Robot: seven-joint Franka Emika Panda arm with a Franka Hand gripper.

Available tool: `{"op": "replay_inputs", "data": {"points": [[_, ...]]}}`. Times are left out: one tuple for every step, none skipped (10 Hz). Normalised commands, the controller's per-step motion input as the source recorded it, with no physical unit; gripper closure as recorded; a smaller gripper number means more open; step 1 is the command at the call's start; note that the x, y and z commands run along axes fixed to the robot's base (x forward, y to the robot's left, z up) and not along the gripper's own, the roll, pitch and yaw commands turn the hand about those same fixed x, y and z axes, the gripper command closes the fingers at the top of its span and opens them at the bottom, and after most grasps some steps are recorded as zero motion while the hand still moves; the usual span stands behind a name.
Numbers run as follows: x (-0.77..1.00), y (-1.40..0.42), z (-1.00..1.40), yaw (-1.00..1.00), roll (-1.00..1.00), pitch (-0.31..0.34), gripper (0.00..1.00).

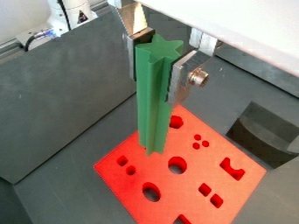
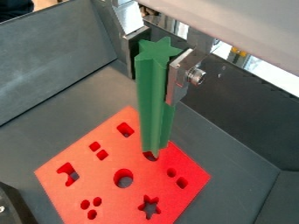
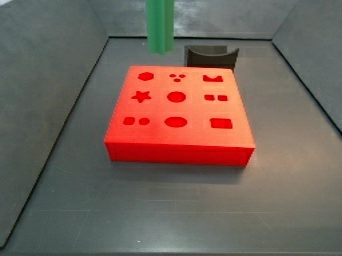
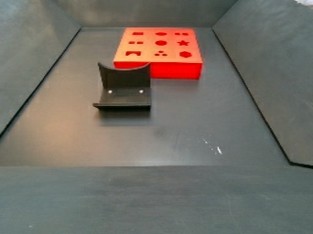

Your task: Insert the star object.

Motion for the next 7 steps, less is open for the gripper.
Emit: {"op": "replay_inputs", "data": {"points": [[0.24, 0.34, -0.22, -0.6, 0.0, 0.027, 1.0], [0.0, 0.27, -0.43, -0.8, 0.0, 0.0, 1.0], [0.0, 0.1, -0.44, -0.98, 0.0, -0.074, 1.0], [0.0, 0.0, -0.45, -1.0, 0.0, -0.064, 1.0], [0.0, 0.0, -0.43, -1.0, 0.0, -0.096, 1.0], [-0.43, 0.15, -0.16, -0.71, 0.0, -0.186, 1.0], [-0.61, 0.07, 0.0, -0.54, 0.0, -0.174, 1.0]]}}
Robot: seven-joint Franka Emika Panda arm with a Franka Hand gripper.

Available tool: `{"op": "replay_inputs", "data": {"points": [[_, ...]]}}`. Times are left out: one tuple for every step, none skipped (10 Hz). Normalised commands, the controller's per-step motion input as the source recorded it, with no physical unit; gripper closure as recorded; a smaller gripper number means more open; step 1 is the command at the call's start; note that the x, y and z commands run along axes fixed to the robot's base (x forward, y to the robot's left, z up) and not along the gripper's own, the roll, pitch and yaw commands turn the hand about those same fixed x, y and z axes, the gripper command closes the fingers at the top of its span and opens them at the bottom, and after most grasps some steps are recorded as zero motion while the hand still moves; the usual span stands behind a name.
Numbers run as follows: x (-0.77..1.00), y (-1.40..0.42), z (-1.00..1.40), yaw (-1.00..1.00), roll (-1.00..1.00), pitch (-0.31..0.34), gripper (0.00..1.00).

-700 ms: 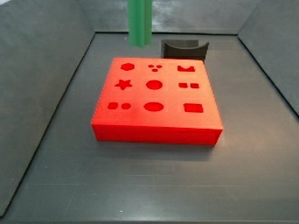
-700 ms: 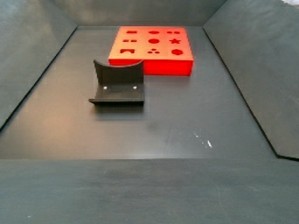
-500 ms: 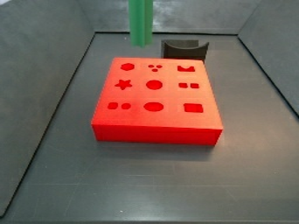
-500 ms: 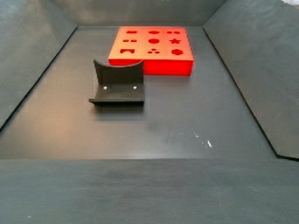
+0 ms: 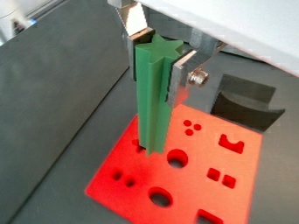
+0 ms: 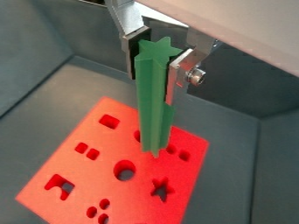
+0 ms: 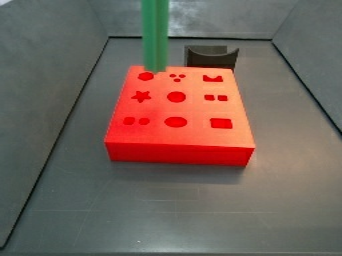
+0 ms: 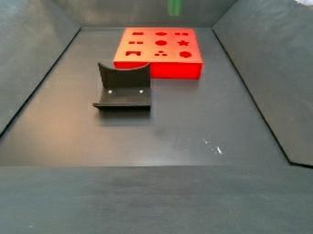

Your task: Insert the star object.

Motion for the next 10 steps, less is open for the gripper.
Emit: {"op": "replay_inputs", "data": {"points": [[-0.67, 0.1, 0.01, -0.55, 0.14, -0.127, 1.0], [-0.5, 0.05, 0.0, -0.57, 0.16, -0.073, 1.0], [-0.1, 0.1, -0.07, -0.29, 0.07, -0.027, 1.0], [0.0, 0.1, -0.13, -0.14, 0.07, -0.08, 1.0], [0.37, 0.17, -0.26, 0.0, 0.01, -0.051, 1.0], [0.62, 0.24, -0.43, 0.0, 0.0, -0.099, 1.0], [0.28, 0.34, -0.3, 0.0, 0.07, -0.02, 1.0], [-0.4, 0.16, -0.36, 0.0, 0.01, 0.0, 1.0], [-0.3, 0.0, -0.53, 0.03, -0.04, 0.0, 1.0], [-0.5, 0.0, -0.4, 0.18, 0.0, 0.0, 1.0]]}}
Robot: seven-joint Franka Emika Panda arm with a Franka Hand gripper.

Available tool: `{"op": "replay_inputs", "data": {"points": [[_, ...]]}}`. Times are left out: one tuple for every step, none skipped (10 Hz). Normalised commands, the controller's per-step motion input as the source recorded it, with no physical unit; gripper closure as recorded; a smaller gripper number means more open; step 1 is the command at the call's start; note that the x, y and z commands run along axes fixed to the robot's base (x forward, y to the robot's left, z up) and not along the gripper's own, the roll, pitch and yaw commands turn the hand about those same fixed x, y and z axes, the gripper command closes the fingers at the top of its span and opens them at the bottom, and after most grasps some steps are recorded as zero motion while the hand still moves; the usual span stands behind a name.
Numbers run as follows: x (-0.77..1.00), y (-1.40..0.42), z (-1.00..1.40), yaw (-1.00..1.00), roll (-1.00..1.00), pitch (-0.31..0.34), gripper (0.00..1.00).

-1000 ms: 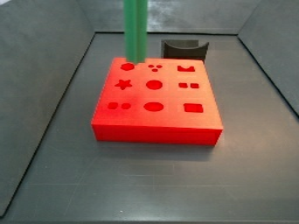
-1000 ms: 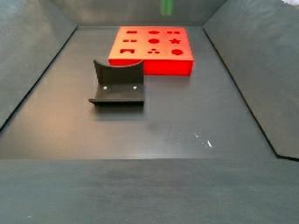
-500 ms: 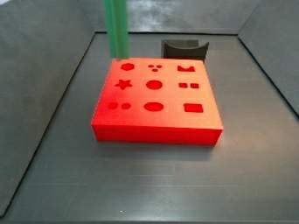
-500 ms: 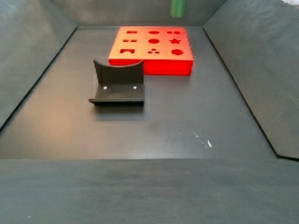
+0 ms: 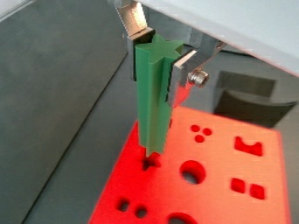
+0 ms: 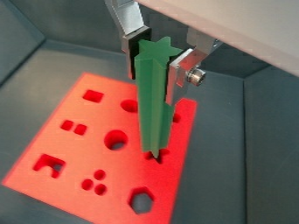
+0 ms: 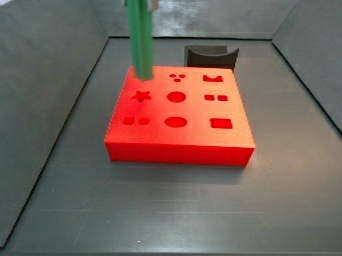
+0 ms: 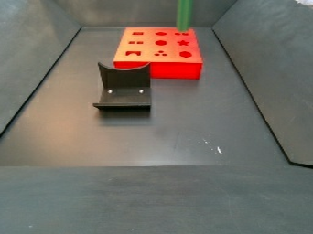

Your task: Insert the star object.

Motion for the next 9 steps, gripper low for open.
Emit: {"op": "replay_inputs", "data": {"points": [[-0.3, -0.08, -0.21, 0.39, 0.0, 0.0, 1.0], [0.0, -0.05, -0.12, 0.57, 0.0, 0.0, 1.0], [0.12, -0.09, -0.03, 0.6, 0.0, 0.0, 1.0], [0.05, -0.15, -0.11, 0.35, 0.0, 0.0, 1.0], [0.23, -0.05, 0.0, 0.19, 0.0, 0.0, 1.0], [0.31, -0.01, 0.0, 0.09, 0.0, 0.0, 1.0], [0.49, 0.0, -0.16, 0.0, 0.0, -0.063, 1.0], [0.32, 0.05, -0.19, 0.04, 0.0, -0.044, 1.0], [-0.16, 0.07, -0.21, 0.23, 0.01, -0.031, 1.0]]}}
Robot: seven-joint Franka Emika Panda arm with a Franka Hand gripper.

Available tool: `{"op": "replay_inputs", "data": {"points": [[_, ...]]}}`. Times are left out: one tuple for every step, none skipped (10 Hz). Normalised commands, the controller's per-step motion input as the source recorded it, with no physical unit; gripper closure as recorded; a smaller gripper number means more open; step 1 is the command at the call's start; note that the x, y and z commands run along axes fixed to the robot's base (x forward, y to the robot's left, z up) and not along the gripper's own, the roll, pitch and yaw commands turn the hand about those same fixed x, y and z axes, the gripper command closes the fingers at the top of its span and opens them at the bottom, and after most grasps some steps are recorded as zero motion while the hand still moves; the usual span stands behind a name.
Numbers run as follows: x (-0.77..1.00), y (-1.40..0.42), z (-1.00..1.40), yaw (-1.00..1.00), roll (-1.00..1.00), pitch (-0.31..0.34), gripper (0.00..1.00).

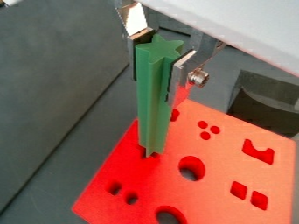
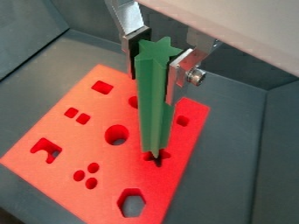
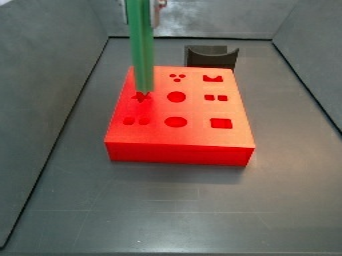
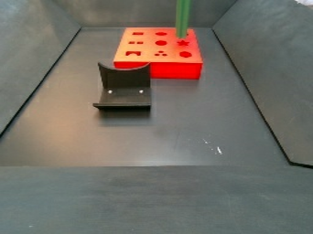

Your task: Insert the star object.

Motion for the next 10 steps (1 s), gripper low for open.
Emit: {"op": "replay_inputs", "data": {"points": [[0.11, 0.0, 0.0, 0.38, 0.0, 0.0, 1.0], [0.06, 0.0, -0.01, 0.28, 0.02, 0.0, 1.0], [-0.11, 0.0, 0.0, 0.17, 0.04, 0.0, 1.0], [0.0, 0.0, 0.0, 0.22, 0.03, 0.0, 1.0], [0.0, 0.0, 0.0, 0.24, 0.05, 0.0, 1.0], [0.0, 0.0, 0.0, 0.15, 0.01, 0.0, 1.0], [0.03, 0.0, 0.0, 0.07, 0.01, 0.0, 1.0], [0.0, 0.0, -0.1, 0.03, 0.07, 0.0, 1.0], [0.0, 0.0, -0.15, 0.03, 0.11, 0.0, 1.0], [-0.06, 0.0, -0.16, 0.0, 0.12, 0.0, 1.0]]}}
